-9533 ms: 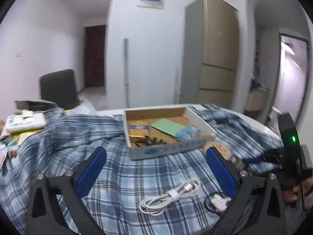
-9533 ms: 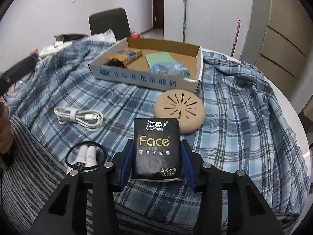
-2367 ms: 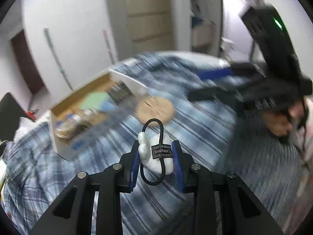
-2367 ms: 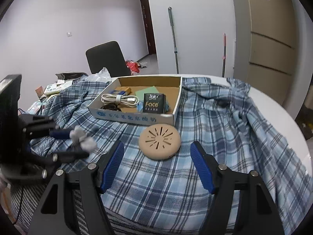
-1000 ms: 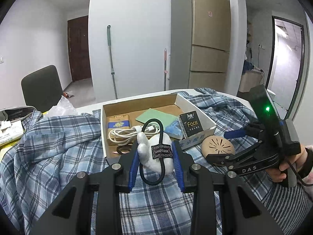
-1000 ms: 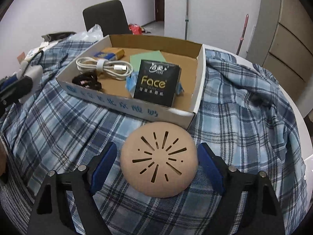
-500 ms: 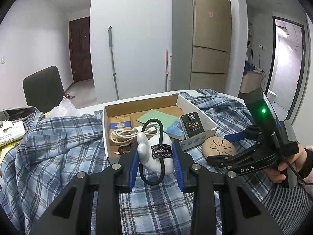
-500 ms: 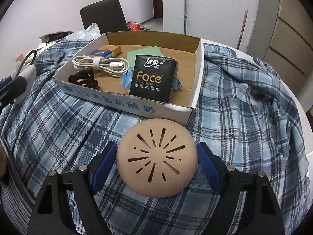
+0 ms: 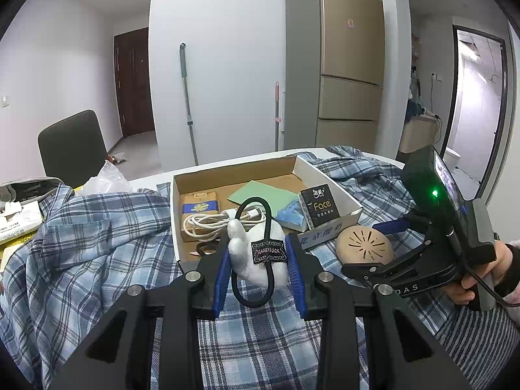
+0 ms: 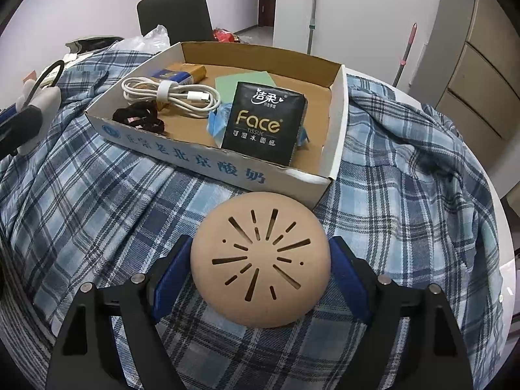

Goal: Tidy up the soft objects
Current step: 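Carry the plush toy and tan disc into the box and open both grippers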

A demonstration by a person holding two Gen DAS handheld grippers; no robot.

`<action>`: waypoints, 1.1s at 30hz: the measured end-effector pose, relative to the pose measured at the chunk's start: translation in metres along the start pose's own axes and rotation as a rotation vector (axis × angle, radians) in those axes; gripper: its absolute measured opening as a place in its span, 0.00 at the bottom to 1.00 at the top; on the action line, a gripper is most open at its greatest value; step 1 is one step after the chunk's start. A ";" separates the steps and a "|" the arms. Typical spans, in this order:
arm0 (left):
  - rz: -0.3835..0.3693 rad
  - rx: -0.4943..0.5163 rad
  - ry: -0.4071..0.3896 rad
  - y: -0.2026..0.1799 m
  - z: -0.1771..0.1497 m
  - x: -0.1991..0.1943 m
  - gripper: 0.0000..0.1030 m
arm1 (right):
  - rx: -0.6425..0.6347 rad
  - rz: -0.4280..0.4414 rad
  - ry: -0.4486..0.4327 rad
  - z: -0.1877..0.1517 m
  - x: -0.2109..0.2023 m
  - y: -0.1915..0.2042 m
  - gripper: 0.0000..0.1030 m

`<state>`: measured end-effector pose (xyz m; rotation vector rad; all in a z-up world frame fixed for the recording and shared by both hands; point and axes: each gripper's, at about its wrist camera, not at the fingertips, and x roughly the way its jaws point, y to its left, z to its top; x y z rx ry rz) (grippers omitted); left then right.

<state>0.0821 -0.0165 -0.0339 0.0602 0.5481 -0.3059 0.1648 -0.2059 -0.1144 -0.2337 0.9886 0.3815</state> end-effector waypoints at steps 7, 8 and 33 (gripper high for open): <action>-0.005 0.008 -0.012 0.000 0.000 -0.002 0.33 | 0.003 0.005 0.000 0.001 0.000 -0.002 0.74; -0.005 0.008 -0.016 0.000 0.000 -0.003 0.33 | 0.000 -0.005 -0.008 0.001 -0.002 -0.001 0.74; 0.029 0.006 -0.242 -0.009 0.055 -0.059 0.33 | -0.029 -0.106 -0.508 0.013 -0.136 0.012 0.73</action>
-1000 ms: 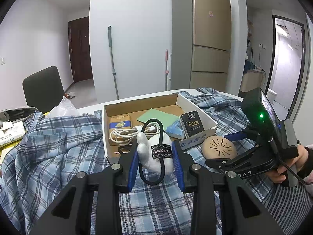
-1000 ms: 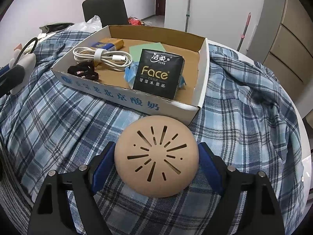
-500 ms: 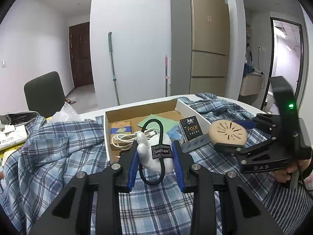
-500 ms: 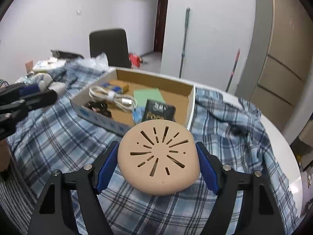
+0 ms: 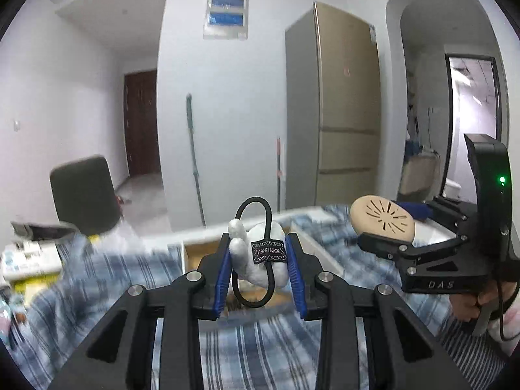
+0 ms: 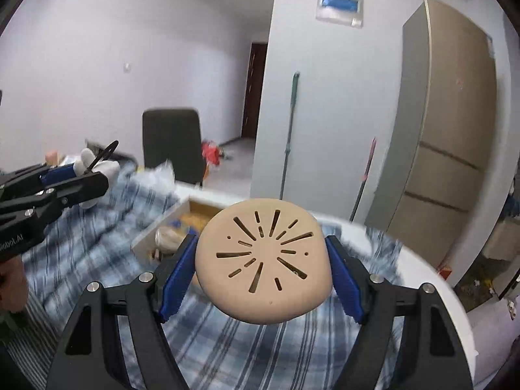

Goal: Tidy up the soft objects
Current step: 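Carry the plush toy and tan disc into the box and open both grippers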

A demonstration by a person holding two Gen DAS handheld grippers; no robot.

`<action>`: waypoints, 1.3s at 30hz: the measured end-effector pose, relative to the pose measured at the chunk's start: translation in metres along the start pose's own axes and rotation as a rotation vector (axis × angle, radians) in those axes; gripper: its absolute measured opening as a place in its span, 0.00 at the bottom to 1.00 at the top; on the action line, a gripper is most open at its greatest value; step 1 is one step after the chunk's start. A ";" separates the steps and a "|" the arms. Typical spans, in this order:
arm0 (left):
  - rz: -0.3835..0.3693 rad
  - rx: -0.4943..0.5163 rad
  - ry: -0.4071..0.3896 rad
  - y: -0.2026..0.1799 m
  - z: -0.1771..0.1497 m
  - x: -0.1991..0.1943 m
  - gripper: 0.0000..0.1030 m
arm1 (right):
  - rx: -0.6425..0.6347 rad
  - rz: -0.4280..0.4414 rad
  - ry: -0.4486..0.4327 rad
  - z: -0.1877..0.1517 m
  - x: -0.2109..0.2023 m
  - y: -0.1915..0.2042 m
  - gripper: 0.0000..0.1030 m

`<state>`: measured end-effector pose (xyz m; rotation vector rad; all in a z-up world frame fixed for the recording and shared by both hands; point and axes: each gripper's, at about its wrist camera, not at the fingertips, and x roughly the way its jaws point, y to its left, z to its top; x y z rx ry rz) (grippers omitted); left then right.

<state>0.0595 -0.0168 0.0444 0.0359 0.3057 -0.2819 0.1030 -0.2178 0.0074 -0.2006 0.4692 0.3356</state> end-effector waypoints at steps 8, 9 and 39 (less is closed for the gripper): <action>0.086 -0.045 -0.043 0.015 0.057 0.026 0.33 | 0.055 -0.047 -0.127 0.073 -0.006 -0.011 0.73; 0.092 -0.051 -0.041 0.017 0.059 0.031 0.33 | 0.059 -0.048 -0.127 0.078 0.000 -0.013 0.73; 0.074 -0.159 0.410 0.059 -0.024 0.174 0.50 | 0.133 0.078 0.249 0.012 0.164 -0.012 0.78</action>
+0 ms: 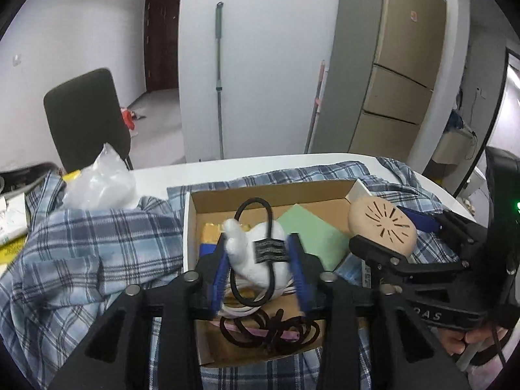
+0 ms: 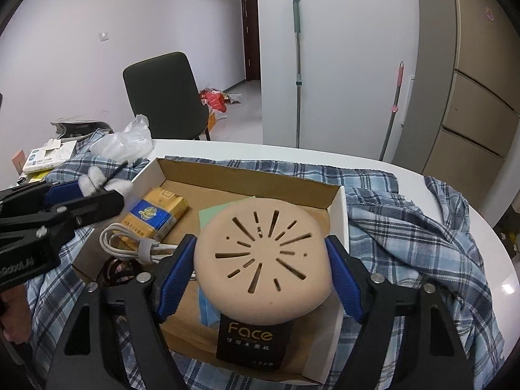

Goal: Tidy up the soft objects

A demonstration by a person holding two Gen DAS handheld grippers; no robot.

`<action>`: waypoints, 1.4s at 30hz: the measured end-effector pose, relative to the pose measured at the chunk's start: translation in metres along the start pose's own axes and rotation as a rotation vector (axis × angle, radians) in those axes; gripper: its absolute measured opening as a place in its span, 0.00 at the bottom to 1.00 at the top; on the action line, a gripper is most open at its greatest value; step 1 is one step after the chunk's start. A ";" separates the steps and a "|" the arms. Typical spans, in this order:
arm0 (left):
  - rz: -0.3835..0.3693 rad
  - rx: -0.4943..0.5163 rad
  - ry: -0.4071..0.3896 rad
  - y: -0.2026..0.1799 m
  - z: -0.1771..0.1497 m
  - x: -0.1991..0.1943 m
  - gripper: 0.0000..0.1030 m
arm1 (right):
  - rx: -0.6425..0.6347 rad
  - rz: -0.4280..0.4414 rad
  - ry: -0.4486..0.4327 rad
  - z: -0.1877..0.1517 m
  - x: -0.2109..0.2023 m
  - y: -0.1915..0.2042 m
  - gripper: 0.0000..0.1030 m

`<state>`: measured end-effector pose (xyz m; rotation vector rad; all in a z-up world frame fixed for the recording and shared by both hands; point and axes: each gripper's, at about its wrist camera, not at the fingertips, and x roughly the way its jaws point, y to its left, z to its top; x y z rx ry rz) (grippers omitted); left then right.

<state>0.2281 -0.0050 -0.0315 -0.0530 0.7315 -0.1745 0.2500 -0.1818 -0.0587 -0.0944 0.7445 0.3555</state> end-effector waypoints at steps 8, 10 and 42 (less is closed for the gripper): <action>0.004 -0.021 -0.038 0.006 0.002 -0.009 0.65 | -0.006 -0.002 0.002 -0.004 -0.001 0.000 0.87; 0.011 -0.011 -0.062 0.005 0.004 -0.016 0.65 | -0.010 -0.014 -0.015 -0.003 -0.005 -0.002 0.90; 0.046 0.062 -0.675 -0.016 -0.056 -0.229 1.00 | 0.011 -0.095 -0.553 -0.014 -0.224 0.038 1.00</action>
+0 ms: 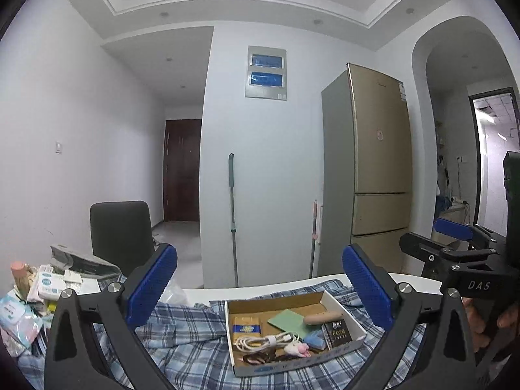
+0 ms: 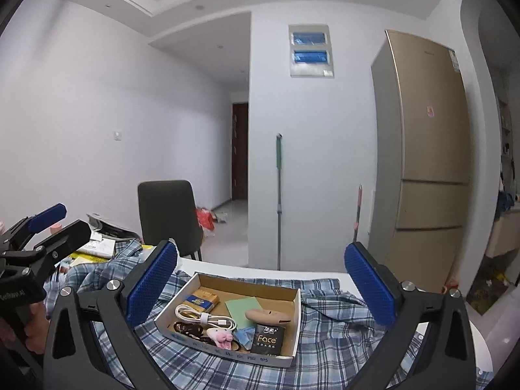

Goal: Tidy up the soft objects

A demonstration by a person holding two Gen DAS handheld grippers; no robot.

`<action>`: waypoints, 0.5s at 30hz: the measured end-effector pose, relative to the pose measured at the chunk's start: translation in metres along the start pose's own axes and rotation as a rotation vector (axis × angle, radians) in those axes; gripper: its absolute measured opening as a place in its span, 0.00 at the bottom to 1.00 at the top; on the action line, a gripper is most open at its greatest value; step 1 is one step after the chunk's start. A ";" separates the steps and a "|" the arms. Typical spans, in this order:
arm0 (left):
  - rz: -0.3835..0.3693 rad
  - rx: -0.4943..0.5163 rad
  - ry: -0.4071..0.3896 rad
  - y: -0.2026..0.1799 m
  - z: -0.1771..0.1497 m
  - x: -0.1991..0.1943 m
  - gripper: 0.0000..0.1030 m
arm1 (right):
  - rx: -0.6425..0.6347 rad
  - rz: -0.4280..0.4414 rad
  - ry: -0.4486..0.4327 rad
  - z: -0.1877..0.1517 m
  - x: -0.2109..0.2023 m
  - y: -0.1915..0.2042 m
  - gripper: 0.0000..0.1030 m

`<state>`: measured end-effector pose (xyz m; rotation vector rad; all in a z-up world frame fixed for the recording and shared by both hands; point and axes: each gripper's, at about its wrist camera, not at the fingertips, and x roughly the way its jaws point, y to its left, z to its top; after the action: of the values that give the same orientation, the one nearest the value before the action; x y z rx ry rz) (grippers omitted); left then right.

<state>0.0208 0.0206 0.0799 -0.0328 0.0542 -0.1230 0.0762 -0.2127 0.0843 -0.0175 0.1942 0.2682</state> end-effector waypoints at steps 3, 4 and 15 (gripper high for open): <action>0.021 -0.009 -0.011 0.004 -0.020 -0.011 1.00 | -0.026 0.014 -0.044 -0.014 -0.011 0.003 1.00; 0.027 -0.004 -0.006 0.003 -0.025 -0.013 1.00 | -0.031 0.013 -0.058 -0.022 -0.014 0.004 1.00; 0.032 -0.011 0.099 0.009 -0.072 0.006 1.00 | -0.033 0.016 -0.039 -0.083 -0.012 0.007 1.00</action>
<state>0.0236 0.0267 0.0075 -0.0366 0.1547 -0.0919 0.0473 -0.2125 0.0054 -0.0431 0.1510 0.2872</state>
